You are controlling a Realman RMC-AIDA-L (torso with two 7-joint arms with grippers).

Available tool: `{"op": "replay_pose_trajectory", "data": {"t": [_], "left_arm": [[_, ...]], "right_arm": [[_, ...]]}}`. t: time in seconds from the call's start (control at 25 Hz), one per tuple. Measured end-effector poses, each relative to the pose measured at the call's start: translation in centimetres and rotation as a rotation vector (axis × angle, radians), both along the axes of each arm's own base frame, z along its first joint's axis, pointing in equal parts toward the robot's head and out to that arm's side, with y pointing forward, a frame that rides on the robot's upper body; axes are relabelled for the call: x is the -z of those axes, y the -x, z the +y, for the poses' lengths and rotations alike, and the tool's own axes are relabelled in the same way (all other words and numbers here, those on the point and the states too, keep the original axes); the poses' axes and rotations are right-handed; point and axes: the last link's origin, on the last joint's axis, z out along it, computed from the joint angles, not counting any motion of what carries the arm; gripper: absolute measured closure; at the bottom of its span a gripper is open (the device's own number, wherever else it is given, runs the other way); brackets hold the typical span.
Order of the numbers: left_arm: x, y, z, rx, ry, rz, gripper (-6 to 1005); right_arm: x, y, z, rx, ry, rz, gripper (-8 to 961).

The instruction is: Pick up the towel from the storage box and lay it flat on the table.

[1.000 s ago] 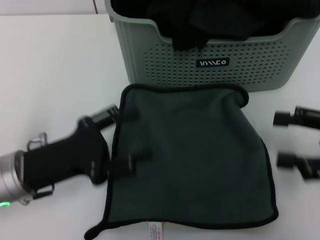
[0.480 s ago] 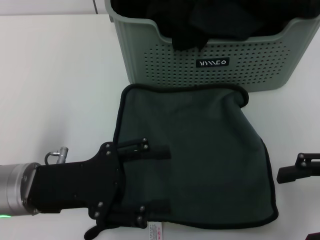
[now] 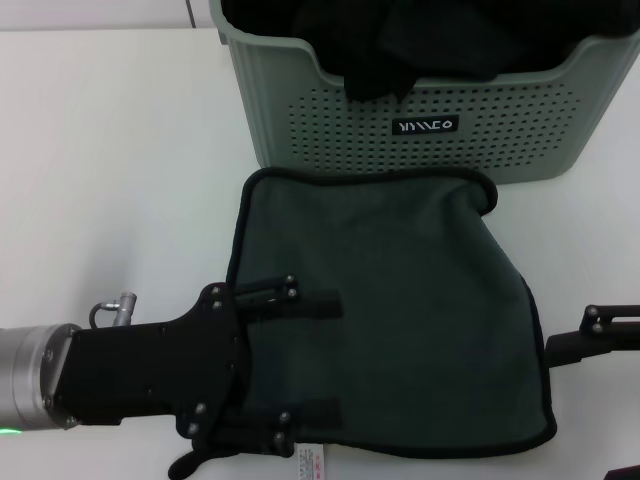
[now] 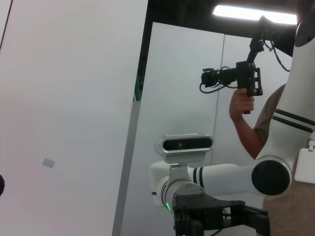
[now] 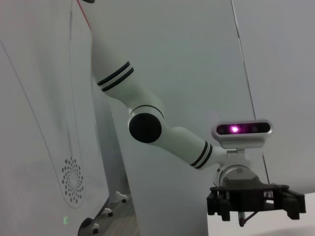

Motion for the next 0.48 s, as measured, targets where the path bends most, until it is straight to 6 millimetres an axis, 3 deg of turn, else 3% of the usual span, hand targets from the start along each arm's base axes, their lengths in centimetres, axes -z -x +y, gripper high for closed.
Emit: {"op": "replay_pose_trajectory", "data": {"t": [0.48], "left_arm": [[0.0, -0.05, 0.04, 0.004, -0.001, 0.0, 215]], "right_arm": [[0.25, -0.01, -0.05, -0.002, 0.008, -0.008, 95]]}}
